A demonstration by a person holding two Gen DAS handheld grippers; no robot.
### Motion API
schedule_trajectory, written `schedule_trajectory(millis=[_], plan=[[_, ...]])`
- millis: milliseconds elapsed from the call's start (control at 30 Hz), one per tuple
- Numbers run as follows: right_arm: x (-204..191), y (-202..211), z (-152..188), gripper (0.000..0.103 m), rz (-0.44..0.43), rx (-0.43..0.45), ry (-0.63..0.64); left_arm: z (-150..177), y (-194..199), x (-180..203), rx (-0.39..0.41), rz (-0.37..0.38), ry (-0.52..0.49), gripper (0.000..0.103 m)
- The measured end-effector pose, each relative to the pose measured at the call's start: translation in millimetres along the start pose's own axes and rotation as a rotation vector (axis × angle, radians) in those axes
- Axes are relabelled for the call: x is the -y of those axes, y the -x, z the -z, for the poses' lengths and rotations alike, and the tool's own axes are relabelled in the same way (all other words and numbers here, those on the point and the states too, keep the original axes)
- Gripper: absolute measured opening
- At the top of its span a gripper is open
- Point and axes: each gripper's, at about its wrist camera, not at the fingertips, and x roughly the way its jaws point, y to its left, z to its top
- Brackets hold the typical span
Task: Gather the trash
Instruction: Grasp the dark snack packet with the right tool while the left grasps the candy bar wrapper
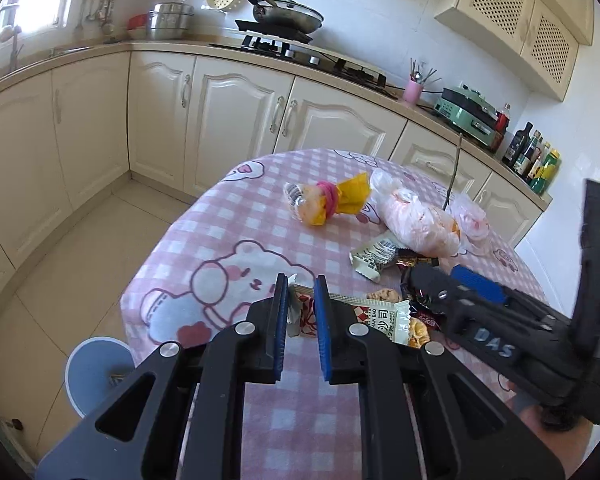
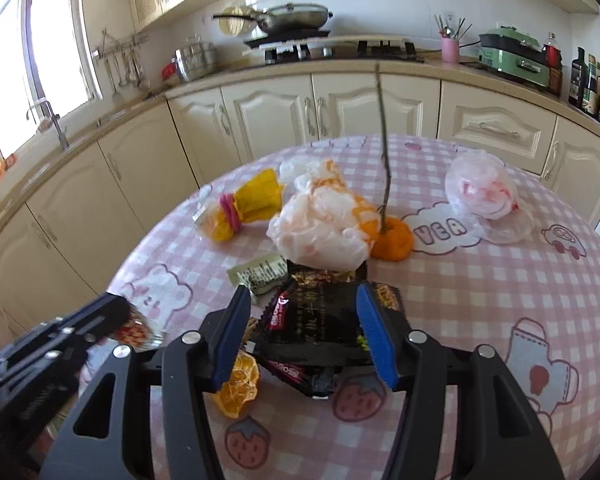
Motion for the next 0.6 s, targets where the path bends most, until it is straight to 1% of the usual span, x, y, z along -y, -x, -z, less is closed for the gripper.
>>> schedule_trajectory(millis=[33,67,100,133,200,267,400,467,600], plan=[[1.0,-4.6,0.1,0.054,-0.001,-0.019,-0.006,-0.2,1.4,-2.4,0.002,-0.001,0.004,0.012],[2.5,-6.4,0.3,0.048,-0.007,-0.026,-0.014,-0.2,2.5,-4.7,0.004,0.000,0.009,0.012],[4.7,-6.8,0.5,0.040,-0.033,-0.027,-0.023,-0.2,2.9,-6.0,0.004,0.001,0.013,0.012],[6.5,-6.8,0.8,0.037,-0.046,-0.029,-0.030,0.2,3.6,-7.3,0.005,0.003,0.017,0.012],[6.4,-6.1,1.4,0.018,-0.040,-0.029,-0.023,1.0,5.4,-8.9,0.004,0.006,0.020,0.012],[7.2,-4.0,2.5,0.012,-0.037,-0.024,-0.023,1.9,9.0,-9.9,0.008,0.009,0.020,0.012],[15.3,5.6,6.2,0.008,-0.054,0.001,-0.059,1.8,20.1,-14.8,0.027,0.012,0.029,0.012],[15.4,17.3,9.0,0.007,-0.054,0.026,-0.059,1.0,27.6,-18.2,0.041,0.012,0.032,0.012],[8.4,43.7,10.3,0.006,-0.082,0.085,-0.055,0.4,43.3,-24.6,0.070,0.011,0.042,0.012]])
